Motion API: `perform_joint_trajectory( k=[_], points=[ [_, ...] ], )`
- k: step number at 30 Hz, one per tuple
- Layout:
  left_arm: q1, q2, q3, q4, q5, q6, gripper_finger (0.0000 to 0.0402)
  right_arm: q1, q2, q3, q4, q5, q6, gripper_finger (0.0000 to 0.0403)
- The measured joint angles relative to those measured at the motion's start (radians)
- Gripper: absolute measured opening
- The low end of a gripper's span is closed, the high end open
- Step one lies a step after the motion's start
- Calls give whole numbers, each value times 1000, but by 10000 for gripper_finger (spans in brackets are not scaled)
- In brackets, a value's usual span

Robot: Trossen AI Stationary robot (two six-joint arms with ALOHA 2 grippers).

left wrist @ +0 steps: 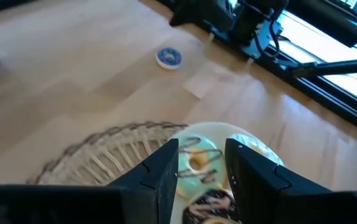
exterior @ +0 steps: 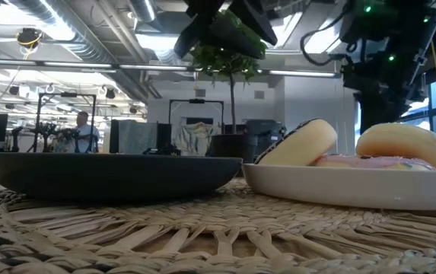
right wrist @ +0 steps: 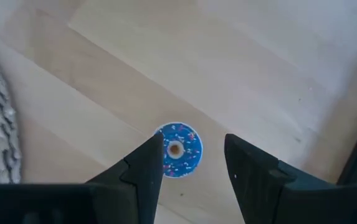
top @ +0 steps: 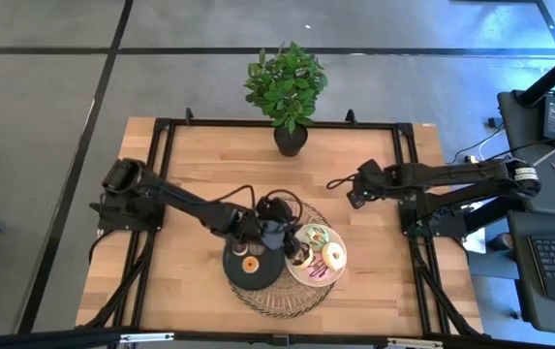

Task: Pick & Place donuts
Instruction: Put the small blue donut on the black plate

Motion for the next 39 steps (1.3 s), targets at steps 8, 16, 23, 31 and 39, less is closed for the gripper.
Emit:
perform_joint_trajectory(
  k=[8,16,23,31,39],
  points=[
    [29,-6,0,-9,46,22,128,-49,87,0,-4,-91,0,172],
    [35,-6,0,-49,83,22,130,-64,231,0,6,-87,-7,172],
    [34,-6,0,-51,83,22,130,-64,315,0,32,-86,-9,172],
    [34,-6,0,-57,88,22,128,-64,354,-1,58,-86,-9,172],
    [34,-6,0,-59,88,22,128,-64,354,-1,73,-63,0,172]
  ],
)
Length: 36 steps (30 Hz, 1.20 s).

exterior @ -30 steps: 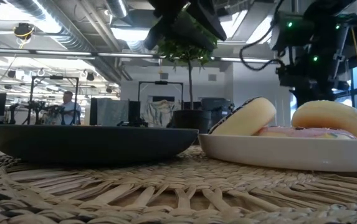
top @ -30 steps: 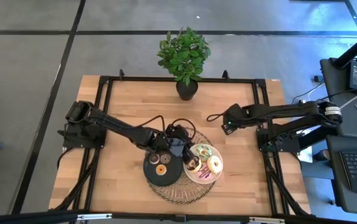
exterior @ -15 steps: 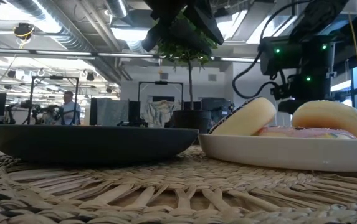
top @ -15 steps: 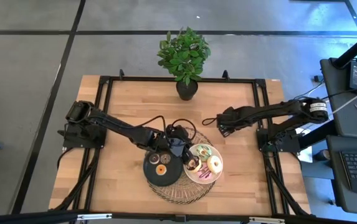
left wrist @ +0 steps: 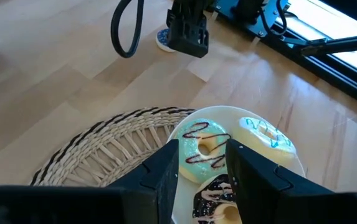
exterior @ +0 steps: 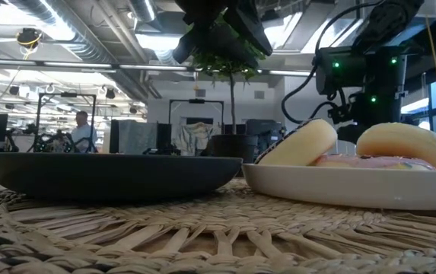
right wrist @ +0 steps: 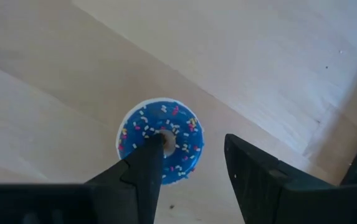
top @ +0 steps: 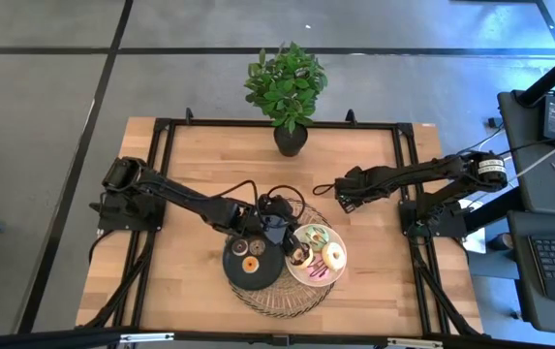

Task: Pick & Place donuts
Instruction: Put the small blue donut on the black plate

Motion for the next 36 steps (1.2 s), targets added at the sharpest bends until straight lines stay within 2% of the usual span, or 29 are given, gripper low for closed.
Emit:
perform_joint_trajectory(
  k=[20,28,31,36],
  points=[
    [0,0,0,-19,0,0,128,0,1,0,72,-25,-6,172],
    [-5,0,0,-19,0,0,128,-1,53,0,106,-33,-29,171],
    [-8,0,0,-19,0,0,127,-1,57,0,108,-33,-37,161],
    [-8,0,0,-19,6,0,127,-1,58,0,110,-38,-60,120]
  ],
)
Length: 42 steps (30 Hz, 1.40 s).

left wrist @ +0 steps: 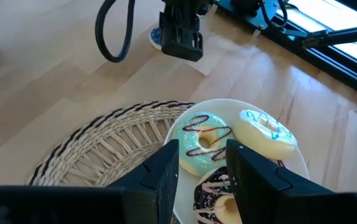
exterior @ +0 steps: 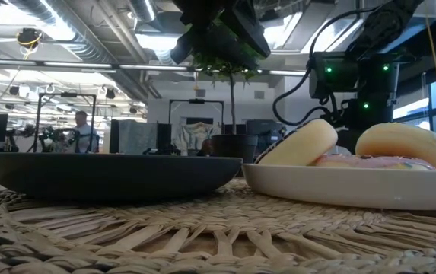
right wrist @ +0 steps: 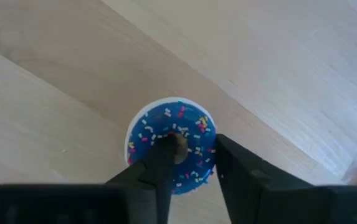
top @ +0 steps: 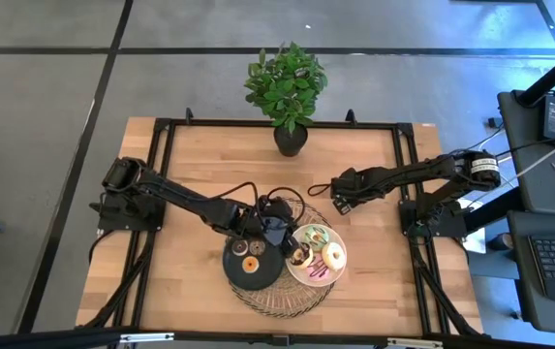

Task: Pick & Place donuts
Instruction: Put the small blue donut on the black plate

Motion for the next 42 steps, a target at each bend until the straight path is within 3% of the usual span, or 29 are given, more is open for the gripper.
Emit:
perform_joint_trajectory(
  k=[11,16,22,29,35,42],
  points=[
    [0,-14,0,-94,48,58,128,1,-17,6,-10,-82,-58,45],
    [1,-66,0,-234,115,-73,128,9,-52,60,-27,-158,-88,35],
    [-16,-186,0,-379,39,-140,128,78,-64,217,-25,-177,-204,33],
    [-37,-320,0,-561,26,-278,127,183,-53,400,161,-169,-292,33],
    [-82,-403,0,-729,-20,-405,127,243,11,524,233,-165,-410,33],
    [-133,-419,0,-840,-69,-446,127,290,132,666,231,-165,-496,33]
  ],
)
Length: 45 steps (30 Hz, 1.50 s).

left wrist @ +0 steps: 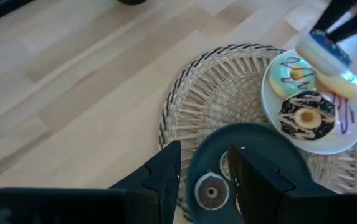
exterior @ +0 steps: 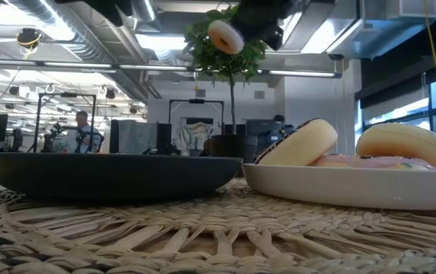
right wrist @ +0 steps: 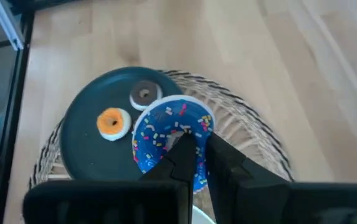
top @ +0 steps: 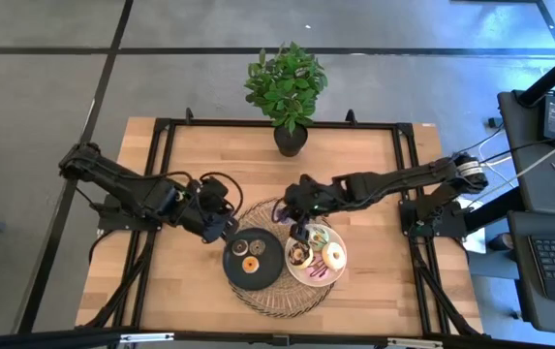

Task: Pick & Place donuts
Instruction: Put the small blue donut on the black plate

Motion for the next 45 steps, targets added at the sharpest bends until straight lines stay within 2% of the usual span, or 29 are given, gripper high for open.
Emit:
perform_joint_trajectory(
  k=[8,17,25,36,45],
  points=[
    [-13,0,0,-115,4,-3,127,31,180,173,-7,-16,-21,33],
    [-13,0,0,-323,95,0,127,54,401,392,-20,-28,-19,33],
    [-13,0,0,-414,96,107,127,54,561,537,-82,-28,32,33],
    [-13,0,0,-413,90,235,127,82,649,557,-160,-36,142,33],
    [-13,0,0,-413,90,244,127,119,680,557,-149,-11,192,33]
  ],
)
